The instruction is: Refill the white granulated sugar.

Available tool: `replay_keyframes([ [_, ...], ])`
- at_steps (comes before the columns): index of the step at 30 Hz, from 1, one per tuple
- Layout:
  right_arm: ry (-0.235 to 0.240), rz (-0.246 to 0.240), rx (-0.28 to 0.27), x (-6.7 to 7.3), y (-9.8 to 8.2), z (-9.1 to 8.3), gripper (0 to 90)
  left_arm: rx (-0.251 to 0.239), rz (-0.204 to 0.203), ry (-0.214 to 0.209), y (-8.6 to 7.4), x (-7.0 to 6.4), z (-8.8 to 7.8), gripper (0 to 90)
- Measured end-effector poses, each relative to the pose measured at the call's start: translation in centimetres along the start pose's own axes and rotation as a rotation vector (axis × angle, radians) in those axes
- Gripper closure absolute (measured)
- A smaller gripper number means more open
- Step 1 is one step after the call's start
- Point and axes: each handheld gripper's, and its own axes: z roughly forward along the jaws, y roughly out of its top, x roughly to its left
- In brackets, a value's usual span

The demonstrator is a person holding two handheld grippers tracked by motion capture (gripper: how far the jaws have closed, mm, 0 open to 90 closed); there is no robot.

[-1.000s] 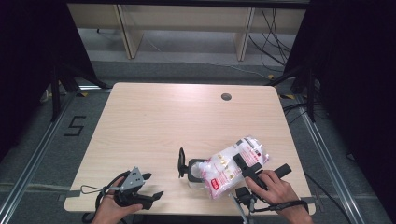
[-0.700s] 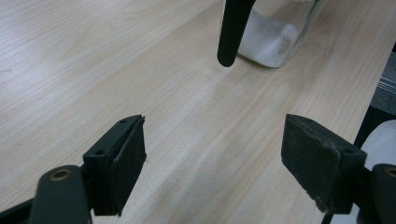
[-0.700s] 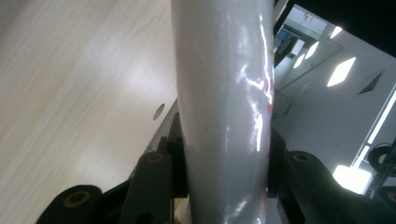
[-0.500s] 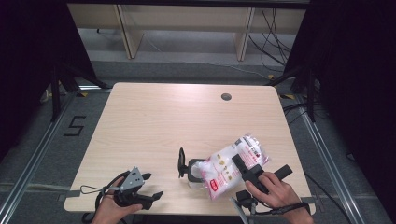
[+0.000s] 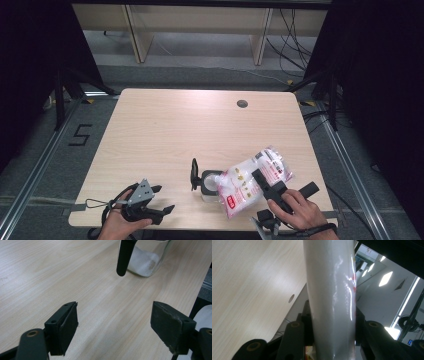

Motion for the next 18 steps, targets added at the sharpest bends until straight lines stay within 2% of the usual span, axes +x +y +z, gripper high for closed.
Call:
replay_keyframes([
  [2,0.002,0.004,-0.007,0.0,0.0,-0.3,67.0,0.013,0.012,0.0,0.0,0.1,-0.1,21.6],
  [3,0.007,0.024,0.004,0.2,0.0,-0.5,67.1,0.013,0.001,0.0,0.0,0.0,-0.1,21.6],
  [4,0.012,0.018,-0.002,0.1,-0.1,-0.6,67.0,0.015,0.01,0.002,0.0,0.1,-0.1,21.6],
  [5,0.015,0.0,-0.016,0.0,0.0,-0.6,67.0,0.015,-0.011,0.007,0.0,0.0,-0.1,21.5],
  [6,0.013,0.003,-0.016,0.0,-0.1,-0.6,67.0,0.004,-0.022,0.005,0.0,-0.1,0.0,21.6],
  [8,0.019,-0.005,-0.017,0.0,-0.1,-0.6,67.0,0.003,-0.025,0.002,0.0,-0.2,0.0,21.6],
  [11,0.031,0.014,-0.005,0.2,-0.1,-0.5,67.0,0.015,0.017,-0.001,0.0,0.1,-0.1,21.6],
  [12,0.035,0.021,-0.008,0.2,-0.1,-0.4,67.0,0.018,0.018,0.003,0.0,0.1,-0.1,21.6],
  [18,0.053,0.009,-0.022,-0.3,-0.1,0.5,67.0,0.013,-0.008,0.003,-0.1,-0.1,0.1,21.6],
])
